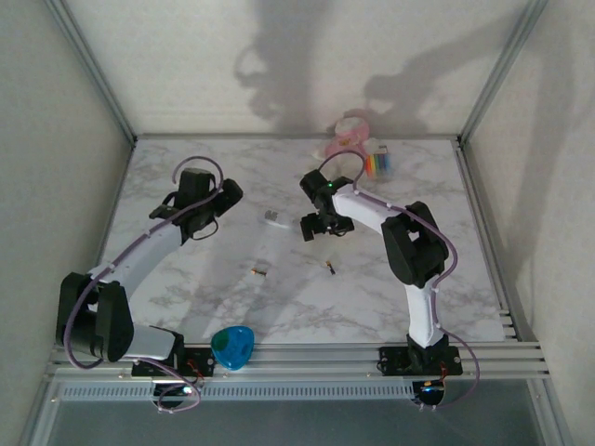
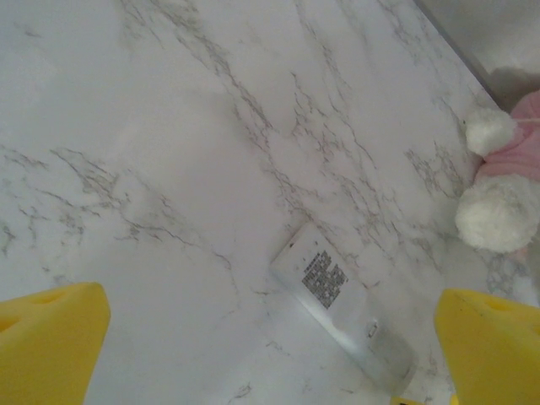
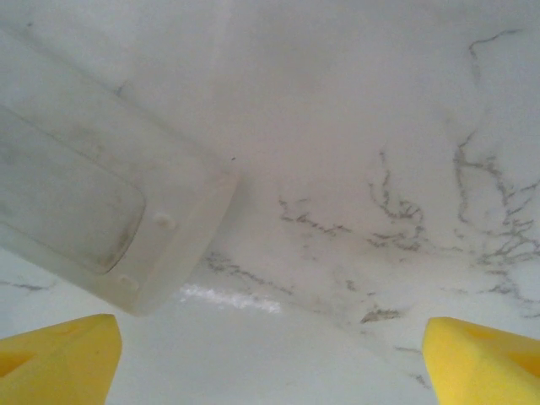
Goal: Load the batteries into the remote control
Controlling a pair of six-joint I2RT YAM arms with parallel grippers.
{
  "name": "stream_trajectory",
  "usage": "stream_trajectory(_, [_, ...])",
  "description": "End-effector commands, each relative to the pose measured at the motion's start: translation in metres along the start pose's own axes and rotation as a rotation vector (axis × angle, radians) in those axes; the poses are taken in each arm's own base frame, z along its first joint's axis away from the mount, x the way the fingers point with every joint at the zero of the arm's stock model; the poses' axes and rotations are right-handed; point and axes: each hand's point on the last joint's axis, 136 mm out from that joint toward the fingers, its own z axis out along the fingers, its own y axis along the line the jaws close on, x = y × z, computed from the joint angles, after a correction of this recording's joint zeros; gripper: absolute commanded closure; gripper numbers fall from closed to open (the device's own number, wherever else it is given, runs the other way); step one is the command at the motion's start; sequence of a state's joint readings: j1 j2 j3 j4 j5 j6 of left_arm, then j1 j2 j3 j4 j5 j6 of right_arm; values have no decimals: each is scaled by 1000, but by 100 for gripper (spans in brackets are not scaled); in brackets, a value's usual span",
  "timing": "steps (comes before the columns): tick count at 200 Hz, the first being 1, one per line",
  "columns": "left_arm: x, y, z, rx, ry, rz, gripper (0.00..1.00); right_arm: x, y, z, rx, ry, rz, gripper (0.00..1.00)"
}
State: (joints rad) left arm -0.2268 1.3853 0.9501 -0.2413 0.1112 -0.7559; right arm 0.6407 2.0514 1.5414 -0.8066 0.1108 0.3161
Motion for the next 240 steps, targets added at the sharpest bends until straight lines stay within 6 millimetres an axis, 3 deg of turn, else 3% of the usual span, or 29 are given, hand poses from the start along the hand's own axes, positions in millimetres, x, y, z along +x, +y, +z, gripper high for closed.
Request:
stream_trajectory(1, [3,-12,-5,96,8,29,1,-11,20,-33,-93,-27,57,14])
stream_trajectory(30, [12,-11,-2,133,20,61,2,-26,39,-46,-158,-31,185,31])
stream_trajectory(56, [19,-11,-1,166,31,93,2,-33,55,-43,-154,-2,243,52])
stream_trajectory(96, [23,-4,2,162,44,134,2,-40,60,-31,-60,32,300,58])
stream_trajectory(151, [25,-2,5,189,57,138,1,-43,55,-26,24,35,350,51])
stream_trajectory(163, [26,-4,5,200,61,137,2,-43,53,-25,40,37,363,42])
stream_trajectory(177, [27,-5,6,208,67,136,2,-44,52,-24,48,37,378,40])
stream_trajectory(193, [29,-5,6,214,73,136,1,-43,50,-22,66,39,402,29])
stream_trajectory(240, [29,-6,4,223,73,133,1,-41,48,-12,78,58,464,11])
